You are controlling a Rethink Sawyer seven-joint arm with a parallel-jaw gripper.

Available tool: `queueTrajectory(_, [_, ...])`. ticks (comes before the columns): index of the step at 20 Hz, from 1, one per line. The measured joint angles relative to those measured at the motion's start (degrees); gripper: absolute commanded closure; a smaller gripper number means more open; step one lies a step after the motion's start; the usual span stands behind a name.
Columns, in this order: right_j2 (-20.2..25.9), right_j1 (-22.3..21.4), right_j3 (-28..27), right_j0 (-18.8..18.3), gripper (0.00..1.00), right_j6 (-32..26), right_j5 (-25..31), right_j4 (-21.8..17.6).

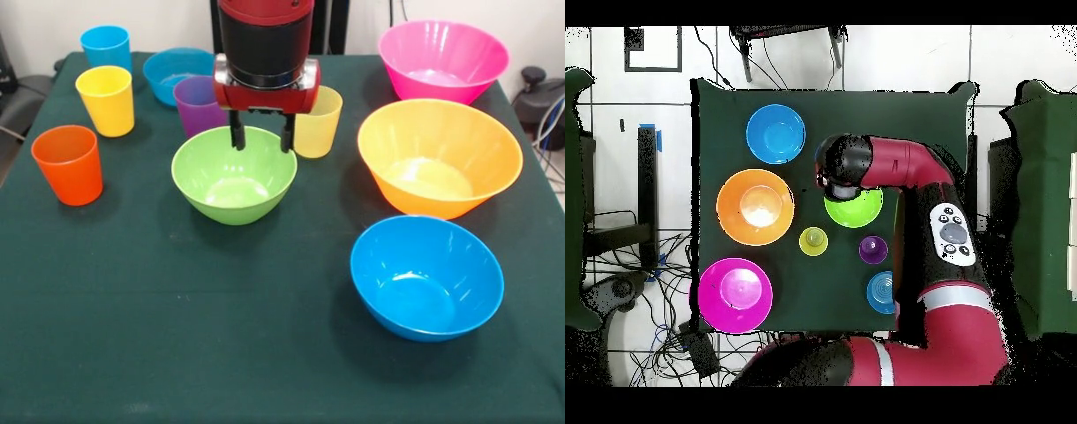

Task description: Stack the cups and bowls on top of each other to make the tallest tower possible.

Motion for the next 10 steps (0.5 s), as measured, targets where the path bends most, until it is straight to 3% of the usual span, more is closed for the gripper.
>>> queueTrajectory(10, [-2.8, 2.7, -2.7, 3.2, 0.00, 0.0, -2.2, 0.0])
